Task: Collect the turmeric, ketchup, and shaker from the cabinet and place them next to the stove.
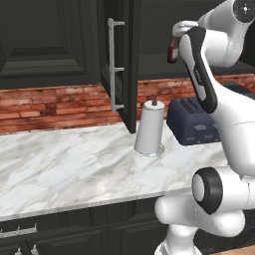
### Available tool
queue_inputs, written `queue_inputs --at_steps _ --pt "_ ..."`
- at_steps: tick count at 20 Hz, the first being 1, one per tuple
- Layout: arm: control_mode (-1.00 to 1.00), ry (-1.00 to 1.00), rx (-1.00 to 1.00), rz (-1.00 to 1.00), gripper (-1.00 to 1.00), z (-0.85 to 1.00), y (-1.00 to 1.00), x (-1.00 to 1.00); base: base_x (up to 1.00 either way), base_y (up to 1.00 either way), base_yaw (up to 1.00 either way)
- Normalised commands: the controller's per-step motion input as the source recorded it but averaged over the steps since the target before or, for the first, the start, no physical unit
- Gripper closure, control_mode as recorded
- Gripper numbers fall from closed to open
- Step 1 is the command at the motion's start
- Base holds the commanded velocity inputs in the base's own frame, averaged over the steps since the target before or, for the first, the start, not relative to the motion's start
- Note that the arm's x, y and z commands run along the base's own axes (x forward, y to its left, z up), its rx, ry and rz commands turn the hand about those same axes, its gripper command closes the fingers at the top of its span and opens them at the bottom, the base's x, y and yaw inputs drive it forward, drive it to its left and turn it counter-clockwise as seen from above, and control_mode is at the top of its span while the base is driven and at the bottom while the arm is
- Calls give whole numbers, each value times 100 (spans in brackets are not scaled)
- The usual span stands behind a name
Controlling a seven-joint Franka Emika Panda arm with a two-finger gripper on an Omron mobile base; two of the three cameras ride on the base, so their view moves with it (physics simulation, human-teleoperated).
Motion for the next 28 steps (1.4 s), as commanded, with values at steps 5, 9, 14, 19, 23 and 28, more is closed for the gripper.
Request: queue_inputs --at_steps 5,9,14,19,23,28 --pt "-100 -9 0 0 -100 -4 -45 53 0 0 0" --pt "-100 -11 0 0 -100 -7 -41 52 0 0 0" --pt "-100 -5 0 0 -100 -19 -28 51 0 0 0" --pt "-100 0 0 0 -100 -18 -7 53 0 0 0" --pt "-100 2 -1 0 -100 0 0 38 0 0 0" --pt "-100 4 -9 0 -100 1 9 31 0 0 0"
